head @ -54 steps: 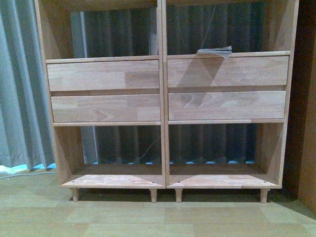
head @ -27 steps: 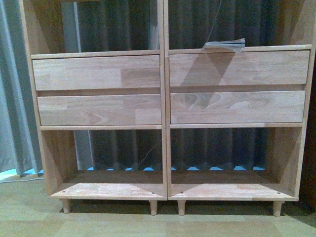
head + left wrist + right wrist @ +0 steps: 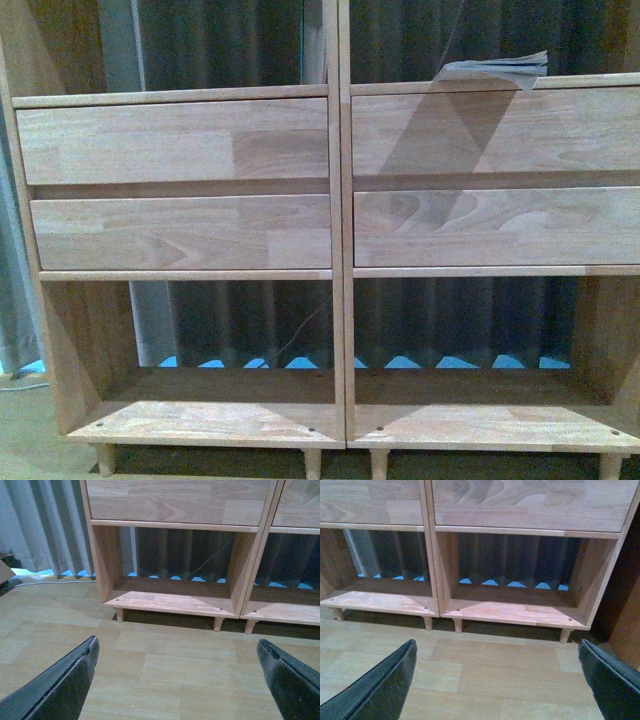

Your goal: Organize books on shelf

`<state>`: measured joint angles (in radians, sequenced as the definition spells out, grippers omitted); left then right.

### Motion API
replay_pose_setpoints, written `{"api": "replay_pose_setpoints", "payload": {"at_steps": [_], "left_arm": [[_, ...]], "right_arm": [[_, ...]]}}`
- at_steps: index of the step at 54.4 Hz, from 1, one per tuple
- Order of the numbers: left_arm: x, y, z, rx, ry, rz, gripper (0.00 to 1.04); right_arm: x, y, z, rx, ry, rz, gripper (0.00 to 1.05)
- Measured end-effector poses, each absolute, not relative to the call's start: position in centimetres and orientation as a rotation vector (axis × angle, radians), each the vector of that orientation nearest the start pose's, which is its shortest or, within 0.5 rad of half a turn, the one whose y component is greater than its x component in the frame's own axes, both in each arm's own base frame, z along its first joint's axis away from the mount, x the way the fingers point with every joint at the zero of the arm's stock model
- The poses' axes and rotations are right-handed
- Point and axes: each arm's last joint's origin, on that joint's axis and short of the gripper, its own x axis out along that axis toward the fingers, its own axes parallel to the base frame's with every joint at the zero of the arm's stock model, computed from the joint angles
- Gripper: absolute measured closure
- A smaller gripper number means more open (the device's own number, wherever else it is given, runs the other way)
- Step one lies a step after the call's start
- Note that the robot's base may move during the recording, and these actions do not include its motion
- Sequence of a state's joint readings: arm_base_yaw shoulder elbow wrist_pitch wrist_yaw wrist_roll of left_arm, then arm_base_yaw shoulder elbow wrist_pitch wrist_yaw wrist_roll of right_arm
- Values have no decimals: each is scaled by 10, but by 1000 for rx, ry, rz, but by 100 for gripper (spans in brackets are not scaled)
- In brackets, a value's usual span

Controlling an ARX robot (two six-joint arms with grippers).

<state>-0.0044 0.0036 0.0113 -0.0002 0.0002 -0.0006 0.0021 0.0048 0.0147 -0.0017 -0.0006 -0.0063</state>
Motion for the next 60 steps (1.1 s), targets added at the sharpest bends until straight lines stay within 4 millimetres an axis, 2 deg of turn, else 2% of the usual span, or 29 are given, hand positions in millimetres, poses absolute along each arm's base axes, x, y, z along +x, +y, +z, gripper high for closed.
{"api": "replay_pose_setpoints", "payload": {"at_steps": [60], "left_arm": [[97, 0, 167, -1, -7, -4, 7]], "right_arm": [[97, 0, 168, -6, -8, 3, 7]]}}
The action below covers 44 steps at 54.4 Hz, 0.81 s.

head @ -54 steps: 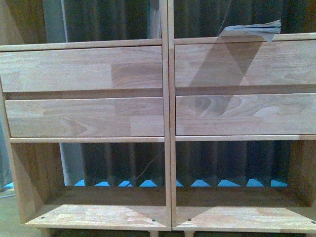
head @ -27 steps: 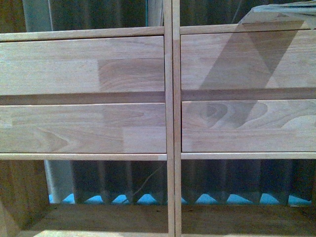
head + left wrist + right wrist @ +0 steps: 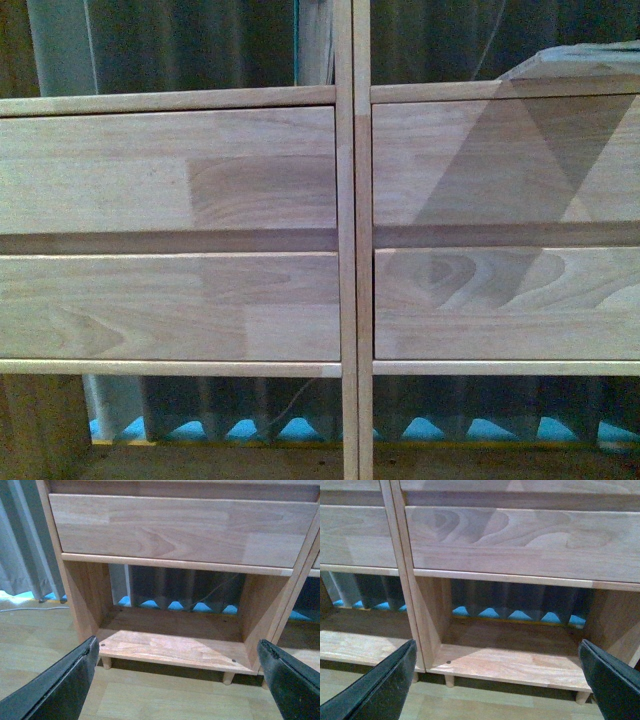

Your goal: Organize books on shelf

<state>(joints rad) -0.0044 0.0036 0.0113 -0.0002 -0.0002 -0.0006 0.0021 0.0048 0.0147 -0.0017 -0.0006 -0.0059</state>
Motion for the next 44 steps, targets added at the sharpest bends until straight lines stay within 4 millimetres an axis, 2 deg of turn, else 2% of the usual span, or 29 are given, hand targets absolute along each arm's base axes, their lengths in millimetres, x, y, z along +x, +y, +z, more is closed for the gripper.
{"api": "replay_pose_setpoints", "payload": {"at_steps": [19, 23, 26, 29, 33, 35, 38, 44], "left_arm": [[97, 0, 167, -1, -7, -5, 7], [97, 0, 167, -1, -7, -5, 7], [97, 0, 167, -1, -7, -4, 7], [97, 0, 167, -1, -7, -4, 7], [97, 0, 167, -1, -7, -5, 7], [97, 0, 167, -1, -7, -4, 7], [97, 0, 167, -1, -7, -4, 7], [97, 0, 167, -1, -7, -5, 7]], "right_arm": [[97, 0, 168, -2, -8, 4, 7], [98, -3, 172, 135, 188, 252, 7], [100, -6, 180, 232, 226, 331, 7], [105, -6, 201, 315, 205, 431, 7], [117, -5, 230, 381, 151, 476, 7], [130, -5, 248, 432, 121, 477, 7], [149, -4, 264, 505, 103, 475, 7], [192, -4, 285, 686, 108, 442, 7]]}}
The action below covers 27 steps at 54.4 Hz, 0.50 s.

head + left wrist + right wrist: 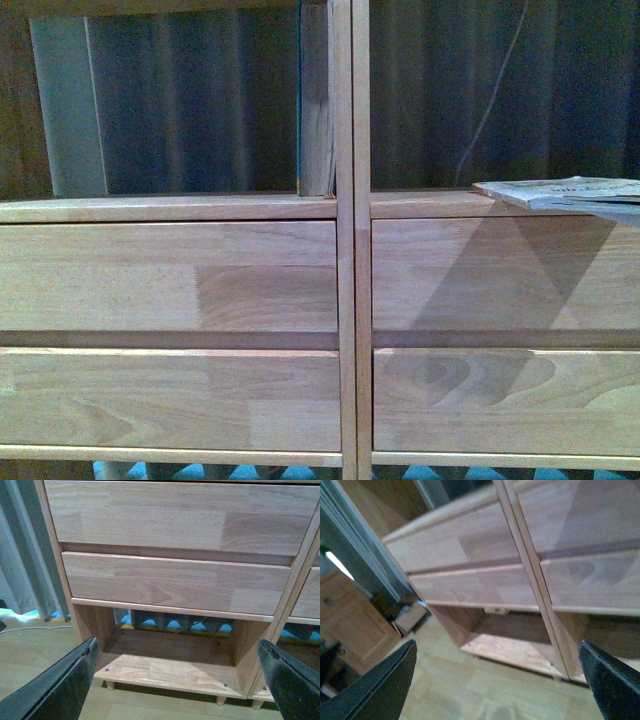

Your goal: Organize books on shelf

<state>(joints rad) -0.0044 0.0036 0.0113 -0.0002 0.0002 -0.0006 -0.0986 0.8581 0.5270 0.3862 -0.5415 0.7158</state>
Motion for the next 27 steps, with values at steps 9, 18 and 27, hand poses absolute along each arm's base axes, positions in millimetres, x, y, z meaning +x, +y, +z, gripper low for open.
{"api": "replay_pose_setpoints", "payload": {"at_steps": [9, 18, 27], "left_arm": [[97, 0, 167, -1, -7, -4, 7], [97, 0, 167, -1, -7, -4, 7], [97, 0, 167, -1, -7, -4, 7]], "right_arm": [[258, -1, 297, 972, 147, 349, 7], [300, 0, 303, 1145, 146, 279, 7], [332, -3, 303, 1260, 142, 213, 7]]}}
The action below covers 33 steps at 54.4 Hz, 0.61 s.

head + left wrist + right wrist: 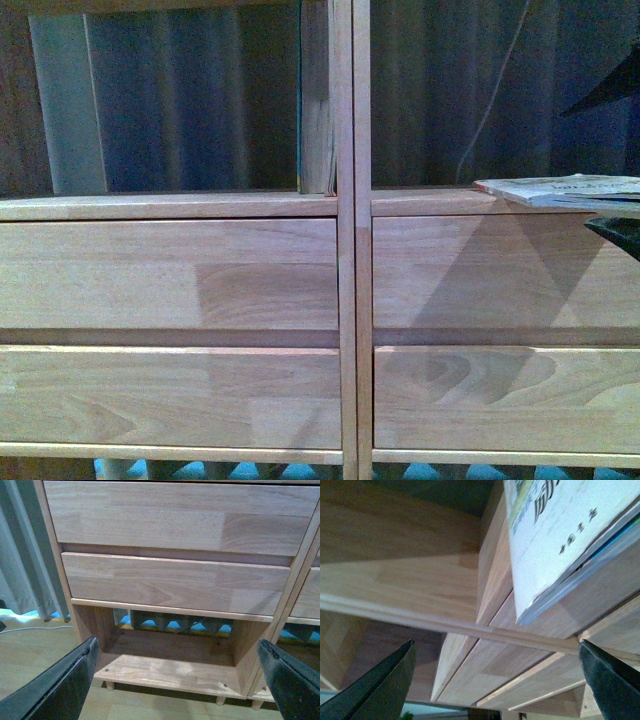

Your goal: Organize books on shelf

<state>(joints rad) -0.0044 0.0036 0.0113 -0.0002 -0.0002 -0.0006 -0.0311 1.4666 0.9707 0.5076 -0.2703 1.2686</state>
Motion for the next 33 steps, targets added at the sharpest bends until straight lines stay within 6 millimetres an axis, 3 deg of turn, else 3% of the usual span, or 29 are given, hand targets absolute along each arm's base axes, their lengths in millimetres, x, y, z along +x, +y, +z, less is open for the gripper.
{"api": "replay_pose_setpoints", "payload": {"at_steps": [16, 33], "left_arm": [[97, 0, 167, -1, -7, -4, 7], [97, 0, 167, -1, -7, -4, 7]], "right_arm": [[364, -10, 284, 1344, 150, 93, 7], [378, -29, 287, 1434, 53, -4, 7]]}}
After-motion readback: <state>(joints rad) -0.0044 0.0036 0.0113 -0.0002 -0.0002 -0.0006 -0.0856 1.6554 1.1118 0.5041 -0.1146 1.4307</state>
